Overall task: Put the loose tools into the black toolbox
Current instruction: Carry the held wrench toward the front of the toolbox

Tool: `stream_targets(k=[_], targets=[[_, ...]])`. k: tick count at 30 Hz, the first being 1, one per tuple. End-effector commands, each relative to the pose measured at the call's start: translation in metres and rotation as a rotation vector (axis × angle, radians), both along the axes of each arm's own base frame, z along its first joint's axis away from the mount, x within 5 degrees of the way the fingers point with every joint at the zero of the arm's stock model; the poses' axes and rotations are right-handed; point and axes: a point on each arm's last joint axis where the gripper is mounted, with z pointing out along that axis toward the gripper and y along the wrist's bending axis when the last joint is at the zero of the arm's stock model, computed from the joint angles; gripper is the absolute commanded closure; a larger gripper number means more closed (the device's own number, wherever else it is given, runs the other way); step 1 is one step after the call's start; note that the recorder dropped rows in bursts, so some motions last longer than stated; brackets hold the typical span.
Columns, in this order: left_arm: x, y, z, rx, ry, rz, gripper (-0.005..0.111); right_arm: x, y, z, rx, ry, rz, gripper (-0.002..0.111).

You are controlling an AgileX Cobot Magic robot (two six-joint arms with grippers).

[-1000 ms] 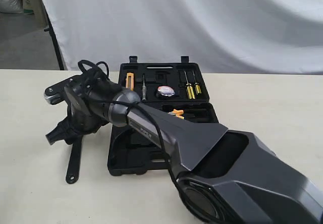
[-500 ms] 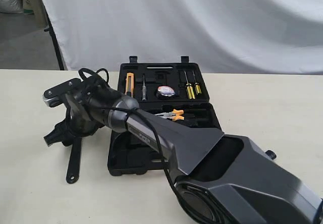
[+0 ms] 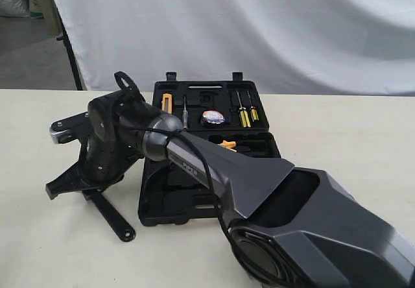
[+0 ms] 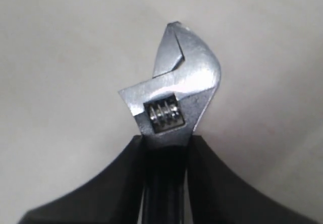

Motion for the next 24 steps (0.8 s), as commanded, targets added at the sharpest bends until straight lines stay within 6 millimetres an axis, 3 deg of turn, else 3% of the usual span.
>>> stream_targets(k=[1, 15, 24], targets=[[-0.001, 0.001, 0.002, 0.002, -0.013, 0.026, 0.106, -0.015, -0.006, -0.009, -0.102, 0.114, 0.043, 0.109], [-0.001, 0.001, 0.002, 0.002, -0.013, 0.026, 0.106, -0.02, -0.004, -0.005, -0.127, 0.082, 0.074, 0.109], [-0.001, 0.001, 0.002, 0.002, -0.013, 0.026, 0.106, -0.071, 0.021, 0.006, -0.138, 0.018, 0.218, 0.109]])
